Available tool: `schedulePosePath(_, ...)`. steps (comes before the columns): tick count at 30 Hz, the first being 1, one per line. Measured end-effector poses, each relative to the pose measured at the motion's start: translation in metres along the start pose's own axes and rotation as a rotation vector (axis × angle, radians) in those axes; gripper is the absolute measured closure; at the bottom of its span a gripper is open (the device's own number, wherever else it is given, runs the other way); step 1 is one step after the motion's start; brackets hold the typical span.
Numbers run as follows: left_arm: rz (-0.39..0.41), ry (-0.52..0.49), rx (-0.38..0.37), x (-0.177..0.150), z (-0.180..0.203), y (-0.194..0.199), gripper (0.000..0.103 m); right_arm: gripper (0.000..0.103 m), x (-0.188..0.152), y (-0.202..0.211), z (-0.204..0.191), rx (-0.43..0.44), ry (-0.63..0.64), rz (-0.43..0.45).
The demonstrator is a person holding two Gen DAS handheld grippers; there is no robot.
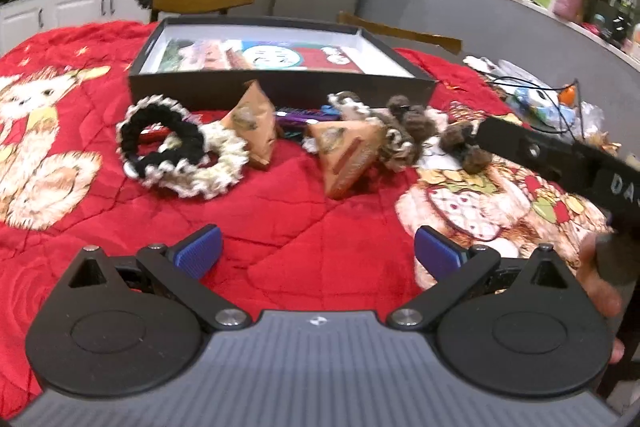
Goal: Organize objects
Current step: 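Move both tools toward the snacks and crocheted bears beside the box, then grasp the brown Choco Magic pack with the left tool while the right tool grasps a crocheted bear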
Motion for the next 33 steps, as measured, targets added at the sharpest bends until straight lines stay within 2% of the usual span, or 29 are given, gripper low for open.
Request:
schedulePosePath(3,0.063,-0.054,0.040,0.003,0.007,0.004,0.000,0.000,0.007,-0.003,0.002,-0.061,0.075,0.003)
schedulePosePath(9,0.051,-0.070,-0.019,0.019,0.017,0.002,0.000,0.000,0.021,-0.017,0.010,-0.074,0.144,-0.024)
schedulePosePath(14,0.077,-0.052,0.012,0.037,0.021,-0.015,0.000,0.000,0.017,-0.036,0.024,-0.093,0.095,-0.038)
schedulePosePath(16,0.077,-0.066,0.037,0.041,0.021,-0.025,0.000,0.002,0.011,-0.045,0.031,-0.089,0.055,-0.097)
schedulePosePath(17,0.080,-0.078,0.043,0.043,0.021,-0.031,0.000,0.003,0.011,-0.045,0.033,-0.089,0.049,-0.095)
schedulePosePath(19,0.076,-0.091,0.054,0.045,0.018,-0.042,0.005,0.002,0.009,-0.044,0.035,-0.087,0.033,-0.084)
schedulePosePath(21,0.040,-0.074,0.025,0.047,0.015,-0.050,0.012,0.002,0.007,-0.044,0.037,-0.080,0.017,-0.091)
schedulePosePath(22,0.041,-0.069,0.012,0.048,0.013,-0.053,0.012,0.003,0.008,-0.044,0.038,-0.080,0.013,-0.095)
schedulePosePath(24,0.080,-0.078,0.040,0.048,0.011,-0.052,0.016,0.004,0.006,-0.047,0.039,-0.085,0.004,-0.113)
schedulePosePath(27,0.113,-0.113,0.044,0.051,0.014,-0.053,0.021,0.014,0.005,-0.051,0.040,-0.084,0.003,-0.147)
schedulePosePath(28,0.108,-0.120,0.036,0.052,0.015,-0.054,0.027,0.018,0.004,-0.054,0.040,-0.084,0.005,-0.162)
schedulePosePath(33,0.022,-0.118,0.031,0.050,0.014,-0.070,0.045,0.032,-0.002,-0.067,0.042,-0.097,-0.006,-0.247)
Point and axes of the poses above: each gripper's, at about its wrist camera, not at the fingertips, and y roughly against the way its jaws point, z to its right, x to its top, the point moved 5 cm from there along -y, roughly the way its jaws point, and after that the axes turned 3 degrees about -z, right-handed, at the moved point
